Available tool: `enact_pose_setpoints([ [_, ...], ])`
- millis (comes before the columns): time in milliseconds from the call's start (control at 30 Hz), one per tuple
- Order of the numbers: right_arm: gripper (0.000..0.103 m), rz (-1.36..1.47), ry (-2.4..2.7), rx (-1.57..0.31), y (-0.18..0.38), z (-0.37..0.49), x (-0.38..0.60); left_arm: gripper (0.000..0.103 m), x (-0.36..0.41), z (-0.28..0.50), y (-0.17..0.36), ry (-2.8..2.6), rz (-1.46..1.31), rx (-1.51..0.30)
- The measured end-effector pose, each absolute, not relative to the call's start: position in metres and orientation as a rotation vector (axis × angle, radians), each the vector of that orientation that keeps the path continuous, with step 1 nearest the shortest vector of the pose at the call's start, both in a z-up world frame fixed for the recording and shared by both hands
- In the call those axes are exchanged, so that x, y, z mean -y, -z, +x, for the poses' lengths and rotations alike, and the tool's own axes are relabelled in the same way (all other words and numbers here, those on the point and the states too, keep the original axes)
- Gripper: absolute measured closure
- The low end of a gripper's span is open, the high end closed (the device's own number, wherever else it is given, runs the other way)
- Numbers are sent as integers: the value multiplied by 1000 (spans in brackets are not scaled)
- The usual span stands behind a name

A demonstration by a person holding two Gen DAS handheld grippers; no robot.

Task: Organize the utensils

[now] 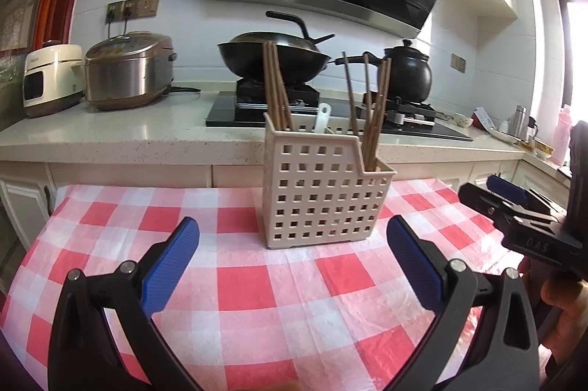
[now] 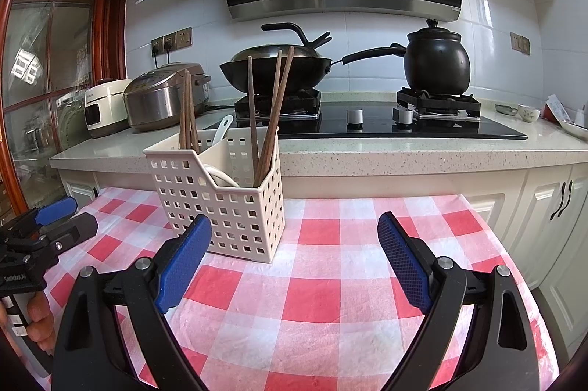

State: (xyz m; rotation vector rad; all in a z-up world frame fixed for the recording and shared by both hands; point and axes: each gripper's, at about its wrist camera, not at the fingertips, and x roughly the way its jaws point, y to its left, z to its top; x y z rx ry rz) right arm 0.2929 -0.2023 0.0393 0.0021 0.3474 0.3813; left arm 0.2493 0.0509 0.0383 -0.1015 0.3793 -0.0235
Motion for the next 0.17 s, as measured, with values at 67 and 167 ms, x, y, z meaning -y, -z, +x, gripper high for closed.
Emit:
enact_pose_setpoints([
  [67, 17, 5, -382, -355, -38, 294, 203, 4, -55, 250, -37, 24, -123, -388],
  [167, 17, 8, -378, -370, -38, 296, 203, 4, -61, 255, -31, 34, -153, -419],
])
